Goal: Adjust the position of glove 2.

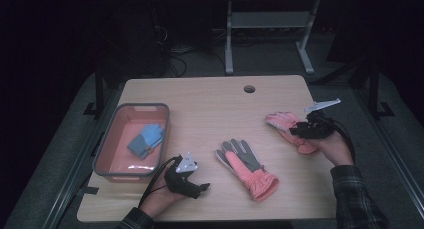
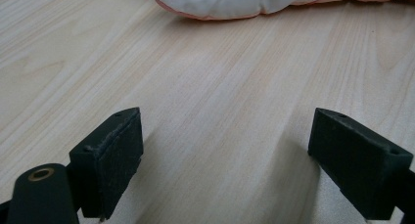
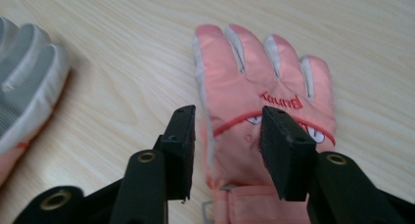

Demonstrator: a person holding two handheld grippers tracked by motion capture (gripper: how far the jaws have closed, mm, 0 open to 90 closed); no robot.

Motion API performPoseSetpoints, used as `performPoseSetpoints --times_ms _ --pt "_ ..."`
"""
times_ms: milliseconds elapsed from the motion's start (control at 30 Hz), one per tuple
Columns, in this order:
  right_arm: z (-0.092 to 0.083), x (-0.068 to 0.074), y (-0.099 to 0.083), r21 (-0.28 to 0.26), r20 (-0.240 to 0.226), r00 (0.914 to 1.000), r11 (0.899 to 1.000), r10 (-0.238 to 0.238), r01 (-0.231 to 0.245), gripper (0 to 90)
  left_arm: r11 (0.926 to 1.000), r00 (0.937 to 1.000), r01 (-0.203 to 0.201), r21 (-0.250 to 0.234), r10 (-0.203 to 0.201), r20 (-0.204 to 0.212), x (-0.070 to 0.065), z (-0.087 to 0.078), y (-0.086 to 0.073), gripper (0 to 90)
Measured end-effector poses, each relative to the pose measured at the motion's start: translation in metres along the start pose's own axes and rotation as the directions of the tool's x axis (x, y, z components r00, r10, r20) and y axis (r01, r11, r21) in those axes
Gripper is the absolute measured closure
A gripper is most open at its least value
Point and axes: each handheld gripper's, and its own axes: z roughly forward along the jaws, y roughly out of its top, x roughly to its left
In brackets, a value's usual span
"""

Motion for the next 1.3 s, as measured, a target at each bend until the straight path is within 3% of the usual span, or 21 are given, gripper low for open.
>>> performPoseSetpoints --times_ms 367,667,1067,1300 --pt "0.021 -0.012 -0.009 0.053 -0.028 0.9995 0.998 -0.014 0.015 56.5 1.0 1.0 0.0 0.001 0.0 0.0 0.0 0.0 0.0 12.4" --pt "0.025 -0.012 -0.015 0.045 -0.025 0.9992 0.998 -0.032 0.034 82.0 1.0 1.0 0.0 0.001 0.0 -0.001 0.0 0.0 0.0 12.4" --pt "0.003 -0.006 -0.014 0.006 0.001 0.999 0.999 -0.044 0.044 84.7 1.0 1.0 0.0 0.001 0.0 -0.001 0.0 0.0 0.0 12.4" --pt "-0.017 0.014 -0.01 -0.03 -0.023 0.9971 0.997 -0.073 0.072 84.6 1.0 1.0 0.0 0.001 0.0 -0.001 0.0 0.0 0.0 12.5"
